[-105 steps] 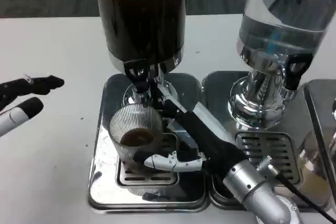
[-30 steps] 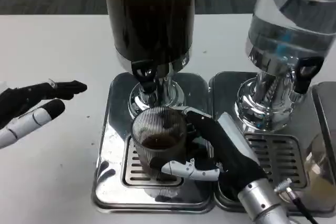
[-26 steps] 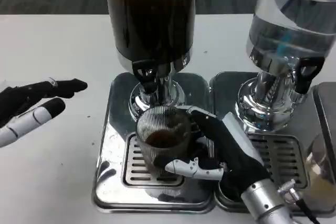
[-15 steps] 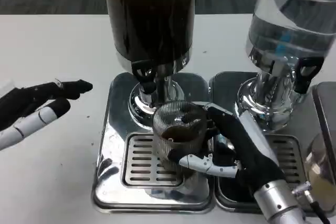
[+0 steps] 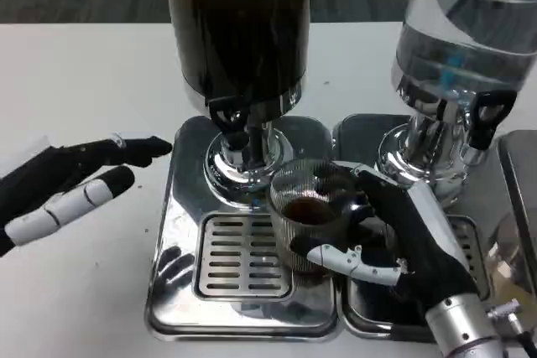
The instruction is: Grasp the cup under the faucet to collect the drink, then remove the cup.
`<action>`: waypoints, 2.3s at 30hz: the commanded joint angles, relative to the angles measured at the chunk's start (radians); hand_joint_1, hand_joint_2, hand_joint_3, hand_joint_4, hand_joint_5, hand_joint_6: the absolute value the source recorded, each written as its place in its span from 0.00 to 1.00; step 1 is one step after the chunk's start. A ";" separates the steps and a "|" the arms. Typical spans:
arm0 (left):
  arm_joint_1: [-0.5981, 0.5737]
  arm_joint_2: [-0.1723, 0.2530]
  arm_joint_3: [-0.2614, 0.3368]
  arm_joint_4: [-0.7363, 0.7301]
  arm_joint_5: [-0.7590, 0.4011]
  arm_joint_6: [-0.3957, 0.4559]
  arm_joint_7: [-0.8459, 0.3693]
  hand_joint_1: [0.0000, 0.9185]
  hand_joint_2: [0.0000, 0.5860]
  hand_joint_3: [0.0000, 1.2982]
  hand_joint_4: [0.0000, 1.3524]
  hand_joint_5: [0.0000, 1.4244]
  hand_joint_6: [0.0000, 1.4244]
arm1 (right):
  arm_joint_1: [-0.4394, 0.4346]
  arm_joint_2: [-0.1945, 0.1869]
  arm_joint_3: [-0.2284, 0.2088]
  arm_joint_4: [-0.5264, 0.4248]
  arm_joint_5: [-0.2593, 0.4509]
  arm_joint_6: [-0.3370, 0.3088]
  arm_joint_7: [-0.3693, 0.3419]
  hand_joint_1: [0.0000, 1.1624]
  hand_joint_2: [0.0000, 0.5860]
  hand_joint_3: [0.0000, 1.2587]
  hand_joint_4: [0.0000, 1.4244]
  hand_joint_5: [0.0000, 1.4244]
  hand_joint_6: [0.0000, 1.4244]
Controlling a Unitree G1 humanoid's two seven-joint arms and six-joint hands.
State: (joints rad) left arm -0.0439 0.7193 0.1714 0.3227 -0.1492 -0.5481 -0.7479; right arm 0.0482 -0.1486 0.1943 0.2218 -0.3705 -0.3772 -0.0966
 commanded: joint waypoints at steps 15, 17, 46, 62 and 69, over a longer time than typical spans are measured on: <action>0.029 -0.033 -0.046 -0.024 -0.006 -0.024 -0.035 0.00 0.32 0.20 0.13 0.13 0.07 | 0.050 0.015 -0.035 -0.153 0.019 0.011 -0.007 0.62 0.38 0.36 0.37 0.42 0.41; 0.028 -0.033 -0.047 -0.023 -0.009 -0.028 -0.039 0.00 0.32 0.20 0.13 0.13 0.07 | 0.057 0.017 -0.035 -0.166 0.021 0.014 -0.006 0.62 0.38 0.36 0.37 0.42 0.41; 0.125 -0.062 -0.033 -0.165 -0.067 0.001 -0.056 0.00 0.31 0.19 0.12 0.14 0.07 | 0.239 0.011 -0.029 -0.432 0.050 0.079 0.104 0.62 0.38 0.37 0.38 0.43 0.42; 0.119 -0.065 -0.031 -0.158 -0.076 0.006 -0.054 0.00 0.31 0.19 0.12 0.14 0.07 | 0.270 0.013 -0.031 -0.463 0.062 0.081 0.113 0.62 0.38 0.37 0.38 0.43 0.42; 0.120 -0.066 -0.032 -0.168 -0.084 0.007 -0.057 0.00 0.31 0.19 0.12 0.14 0.07 | 0.312 0.020 -0.024 -0.507 0.062 0.086 0.108 0.62 0.38 0.38 0.38 0.43 0.42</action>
State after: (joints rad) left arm 0.0733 0.6583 0.1378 0.1670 -0.2266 -0.5509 -0.8048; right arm 0.3520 -0.1361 0.1679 -0.2435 -0.3266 -0.2810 0.0177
